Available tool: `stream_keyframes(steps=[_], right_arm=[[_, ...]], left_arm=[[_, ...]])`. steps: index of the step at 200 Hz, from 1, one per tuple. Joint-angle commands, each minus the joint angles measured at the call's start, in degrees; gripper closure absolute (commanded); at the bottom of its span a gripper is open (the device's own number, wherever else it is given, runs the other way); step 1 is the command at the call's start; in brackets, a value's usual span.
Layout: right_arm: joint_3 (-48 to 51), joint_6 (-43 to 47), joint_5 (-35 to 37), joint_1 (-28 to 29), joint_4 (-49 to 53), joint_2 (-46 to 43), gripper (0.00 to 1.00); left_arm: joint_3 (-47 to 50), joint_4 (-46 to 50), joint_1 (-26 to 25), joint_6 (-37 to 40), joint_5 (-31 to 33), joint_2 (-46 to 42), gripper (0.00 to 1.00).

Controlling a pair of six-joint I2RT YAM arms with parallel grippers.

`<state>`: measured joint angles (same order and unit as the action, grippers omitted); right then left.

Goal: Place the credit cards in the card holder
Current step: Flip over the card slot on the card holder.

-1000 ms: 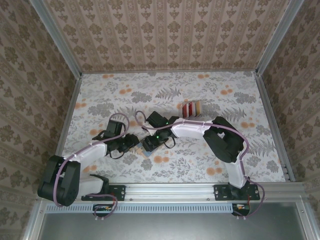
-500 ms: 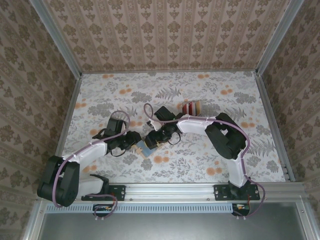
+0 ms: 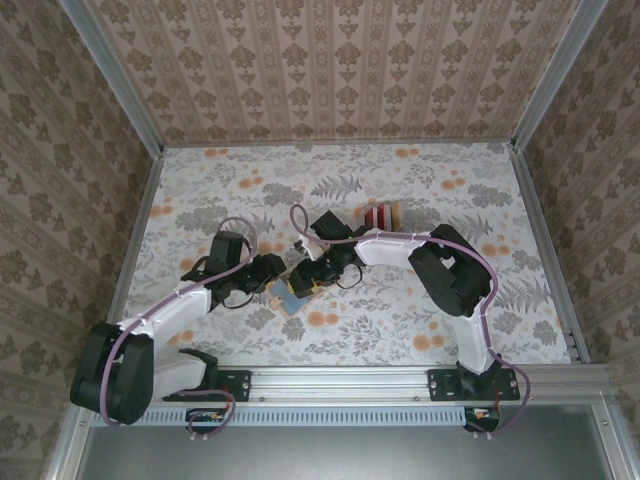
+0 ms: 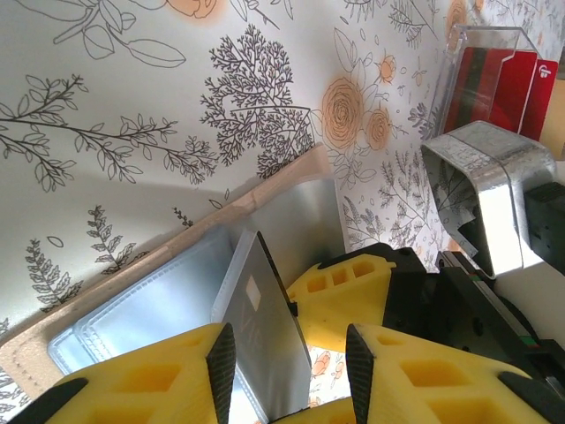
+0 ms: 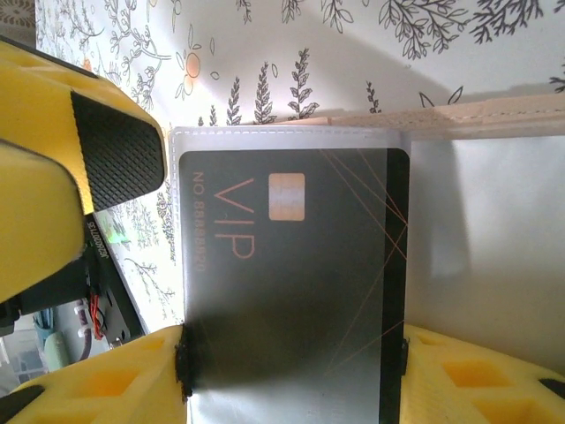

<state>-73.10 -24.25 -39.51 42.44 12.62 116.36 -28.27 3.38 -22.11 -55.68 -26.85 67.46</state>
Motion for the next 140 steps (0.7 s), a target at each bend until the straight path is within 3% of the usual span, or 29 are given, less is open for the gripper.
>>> stream_keyframes(steps=[1, 54, 85, 140], right_arm=[[0.6, -1.0, -2.4, -0.3, -1.7, 0.8, 0.45], [1.9, -1.4, -2.4, -0.7, -2.9, 0.5, 0.46], [2.0, -1.7, -2.7, -0.7, -3.4, 0.4, 0.46], [2.4, -2.3, -3.6, -0.7, -4.9, 0.4, 0.46]], left_arm=[[-0.8, -0.3, -0.5, -1.4, -0.7, 1.0, 0.59], [-1.4, 6.2, -1.0, 0.7, 4.4, -1.3, 0.59], [0.0, 3.9, -1.1, -0.8, 4.7, -2.1, 0.59], [-2.4, -0.3, -3.1, -0.9, 2.9, 5.5, 0.61]])
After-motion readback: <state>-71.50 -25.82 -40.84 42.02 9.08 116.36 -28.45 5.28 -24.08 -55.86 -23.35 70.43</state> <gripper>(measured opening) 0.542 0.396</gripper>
